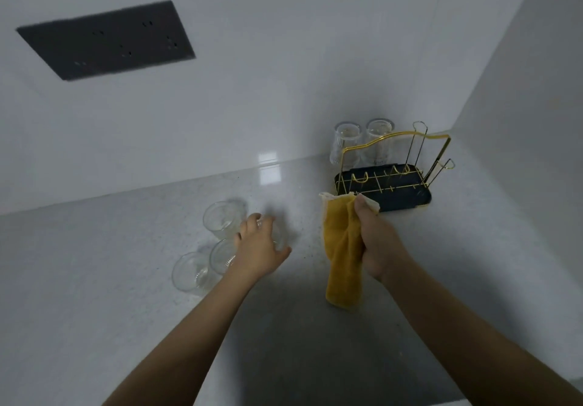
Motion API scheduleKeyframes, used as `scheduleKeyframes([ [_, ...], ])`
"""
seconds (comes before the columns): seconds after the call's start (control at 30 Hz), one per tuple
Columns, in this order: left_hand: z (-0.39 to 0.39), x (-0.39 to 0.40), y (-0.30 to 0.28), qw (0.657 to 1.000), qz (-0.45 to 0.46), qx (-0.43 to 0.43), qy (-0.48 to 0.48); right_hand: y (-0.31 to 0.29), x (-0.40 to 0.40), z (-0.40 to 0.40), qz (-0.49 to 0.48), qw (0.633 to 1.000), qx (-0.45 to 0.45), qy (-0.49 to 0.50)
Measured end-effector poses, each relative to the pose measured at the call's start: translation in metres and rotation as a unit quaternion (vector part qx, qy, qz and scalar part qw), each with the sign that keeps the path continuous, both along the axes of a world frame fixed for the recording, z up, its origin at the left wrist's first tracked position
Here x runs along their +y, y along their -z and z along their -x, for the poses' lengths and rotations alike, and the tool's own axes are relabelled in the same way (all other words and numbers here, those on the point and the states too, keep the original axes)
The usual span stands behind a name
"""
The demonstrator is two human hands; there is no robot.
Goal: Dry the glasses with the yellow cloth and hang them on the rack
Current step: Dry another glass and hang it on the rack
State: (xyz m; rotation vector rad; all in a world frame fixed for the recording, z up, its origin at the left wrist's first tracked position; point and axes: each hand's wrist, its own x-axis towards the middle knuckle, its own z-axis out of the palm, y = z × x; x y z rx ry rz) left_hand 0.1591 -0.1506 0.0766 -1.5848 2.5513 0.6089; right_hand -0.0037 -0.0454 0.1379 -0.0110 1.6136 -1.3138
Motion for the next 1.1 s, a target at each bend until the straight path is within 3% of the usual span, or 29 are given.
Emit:
scheduleKeyframes([
  [0.33,-0.012,-0.022,0.029,0.999,-0.003,-0.051,-0.007,0.010,0.002,-0.035,-0.021,0.999,0.025,0.016],
  [0.5,-0.014,-0.028,0.031,1.000,0.010,-0.020,-0.005,0.006,0.011,-0.038,0.006,0.998,-0.030,0.062],
  [0.67,-0.006,-0.019,0.008,0.987,-0.033,0.158,-0.021,-0.001,0.026,-0.034,0.078,0.992,-0.067,0.074],
  [0.8,0.007,-0.006,-0.037,0.937,-0.156,0.311,-0.046,-0.014,0.033,-0.033,0.123,0.990,-0.056,0.045],
  [1.03,0.042,0.020,-0.087,0.858,-0.236,0.453,-0.058,-0.035,0.034,-0.032,0.141,0.980,0.125,-0.061],
  [1.1,0.050,0.025,-0.095,0.838,-0.267,0.471,-0.065,-0.039,0.031,-0.039,0.214,0.936,0.262,-0.091],
])
